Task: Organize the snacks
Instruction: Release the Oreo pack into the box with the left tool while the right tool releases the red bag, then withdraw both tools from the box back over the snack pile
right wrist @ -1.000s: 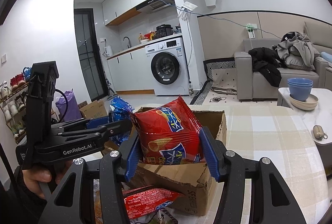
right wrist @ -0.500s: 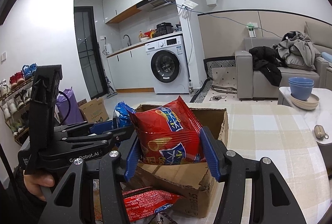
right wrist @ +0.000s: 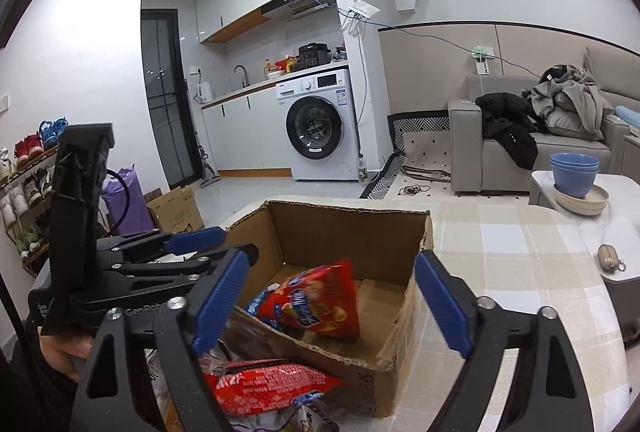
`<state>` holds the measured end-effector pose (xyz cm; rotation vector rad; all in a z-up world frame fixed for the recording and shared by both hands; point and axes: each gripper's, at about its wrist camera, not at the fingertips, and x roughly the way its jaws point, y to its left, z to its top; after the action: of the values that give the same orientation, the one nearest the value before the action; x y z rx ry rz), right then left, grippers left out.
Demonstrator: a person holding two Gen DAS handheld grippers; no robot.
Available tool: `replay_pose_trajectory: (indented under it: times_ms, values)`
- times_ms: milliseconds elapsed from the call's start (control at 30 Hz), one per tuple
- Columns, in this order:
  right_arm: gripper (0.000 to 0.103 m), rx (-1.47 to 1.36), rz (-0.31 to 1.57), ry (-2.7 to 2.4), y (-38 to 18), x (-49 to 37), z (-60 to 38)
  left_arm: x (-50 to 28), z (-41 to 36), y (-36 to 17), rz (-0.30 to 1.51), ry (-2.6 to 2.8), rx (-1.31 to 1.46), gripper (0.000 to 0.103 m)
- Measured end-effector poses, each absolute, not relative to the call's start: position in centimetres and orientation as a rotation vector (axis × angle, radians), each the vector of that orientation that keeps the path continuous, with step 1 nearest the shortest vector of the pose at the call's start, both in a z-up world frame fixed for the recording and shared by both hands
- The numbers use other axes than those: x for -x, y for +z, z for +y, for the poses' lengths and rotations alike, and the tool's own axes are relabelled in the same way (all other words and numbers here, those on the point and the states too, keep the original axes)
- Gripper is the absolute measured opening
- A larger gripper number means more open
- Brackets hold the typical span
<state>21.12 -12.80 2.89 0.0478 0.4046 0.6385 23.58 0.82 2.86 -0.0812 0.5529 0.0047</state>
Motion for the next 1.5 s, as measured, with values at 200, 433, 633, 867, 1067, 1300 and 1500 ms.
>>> replay_pose_trajectory:
  times_ms: [200, 433, 633, 867, 1067, 1300, 1500]
  values:
    - [0.102, -0.078, 0.431, 0.611, 3.2, -21.2, -13.9, -21.4, 0.9, 3.8, 0.507, 0.004, 0.092, 0.087]
    - [0.102, -0.097, 0.5, 0.618, 3.1, -20.3, -14.9, -18.8, 1.5, 4.6, 0.518, 0.002, 0.119, 0.102]
    - [0.102, -0.074, 0.534, 0.617, 2.5, -18.7, -15.4, -15.9, 2.7, 5.0, 0.53, -0.004, 0.139, 0.102]
    - [0.103, -0.05, 0.578, 0.598, 1.4, -17.2, -15.8, -13.4, 2.5, 5.2, 0.561, 0.024, 0.089, 0.102]
    - [0.103, -0.043, 0.589, 0.592, 1.2, -15.9, -16.0, -11.0, 2.4, 4.4, 0.576, 0.038, 0.07, 0.102]
    - [0.102, -0.007, 0.581, 0.591, 1.0, -14.1, -16.0, -8.9, 3.3, 3.6, 0.589, 0.063, 0.083, 0.102]
    - [0.103, 0.024, 0.581, 0.584, 0.5, -13.0, -15.9, -7.6, 3.9, 2.7, 0.597, 0.076, 0.092, 0.102]
